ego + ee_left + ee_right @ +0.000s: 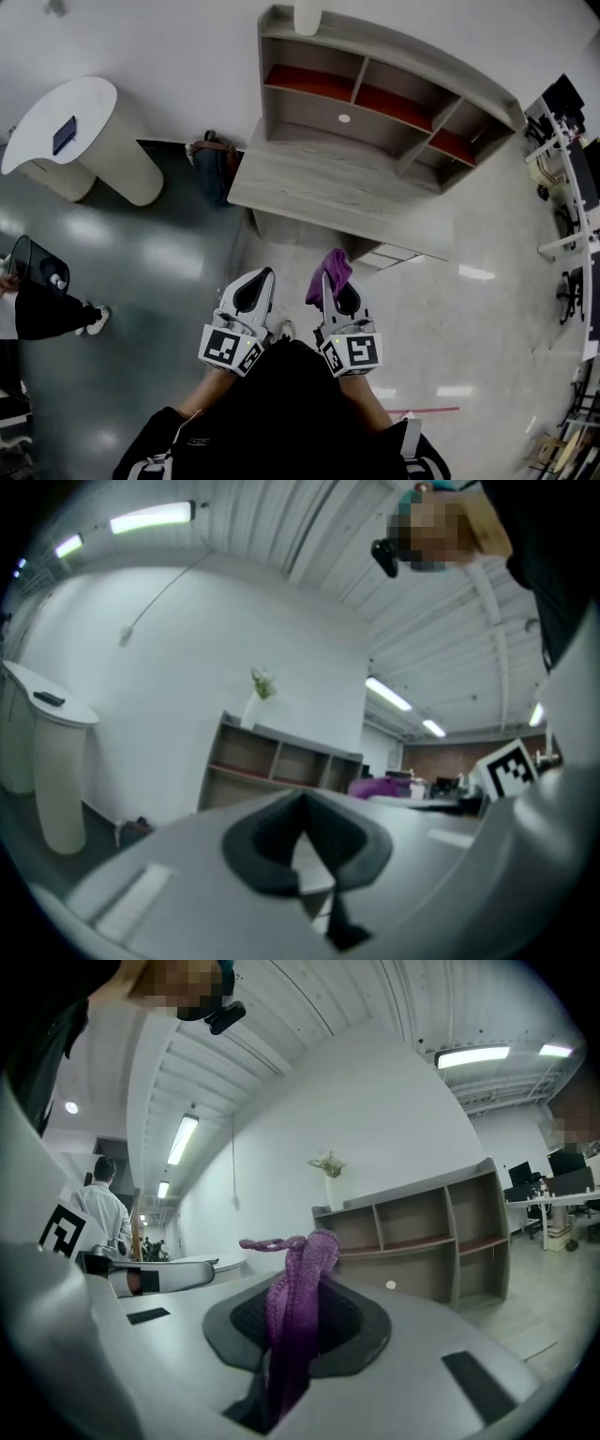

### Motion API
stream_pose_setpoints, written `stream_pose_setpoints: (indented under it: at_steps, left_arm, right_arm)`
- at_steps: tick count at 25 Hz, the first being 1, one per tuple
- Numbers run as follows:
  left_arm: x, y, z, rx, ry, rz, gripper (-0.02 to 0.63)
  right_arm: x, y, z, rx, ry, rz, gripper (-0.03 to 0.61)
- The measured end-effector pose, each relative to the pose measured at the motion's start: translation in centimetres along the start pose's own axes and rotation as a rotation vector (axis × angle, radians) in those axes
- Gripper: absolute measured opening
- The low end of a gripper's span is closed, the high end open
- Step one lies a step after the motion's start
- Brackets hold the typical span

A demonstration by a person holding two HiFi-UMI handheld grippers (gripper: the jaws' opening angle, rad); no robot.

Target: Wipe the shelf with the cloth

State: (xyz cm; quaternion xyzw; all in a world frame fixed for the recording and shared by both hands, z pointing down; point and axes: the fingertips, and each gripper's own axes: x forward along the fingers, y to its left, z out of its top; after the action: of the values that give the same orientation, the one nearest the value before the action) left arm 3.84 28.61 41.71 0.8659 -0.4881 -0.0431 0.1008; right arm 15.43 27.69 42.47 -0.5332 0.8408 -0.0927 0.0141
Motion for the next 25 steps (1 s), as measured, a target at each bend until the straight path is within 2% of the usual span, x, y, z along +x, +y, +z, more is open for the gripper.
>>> stream_pose_setpoints:
  at_steps: [5, 9, 17, 25]
  left_arm:
    - [2.2, 2.4, 0.6, -0.019, -0.011, 0.035, 0.003]
    - [4.9, 4.4, 0.9, -0.027, -0.012, 0.029, 0.003]
    - [14.0, 9.5, 2.1, -0.022, -0.015, -0.06, 0.003]
    - [22.0, 16.2, 5.0, -0.024, 0.0, -0.131, 0.003]
  right_arm:
    - [3.2, -1.0, 0.4, 0.012, 0.002, 0.019, 0.049]
    - [5.8, -2.0, 0.5, 0.012, 0.001, 0.002, 0.05]
    - [13.6, -5.1, 1.2, 0.0, -0.005, -0.077, 0.049]
    - [24.2, -6.9, 4.2, -0.03, -0.012, -0.14, 0.049]
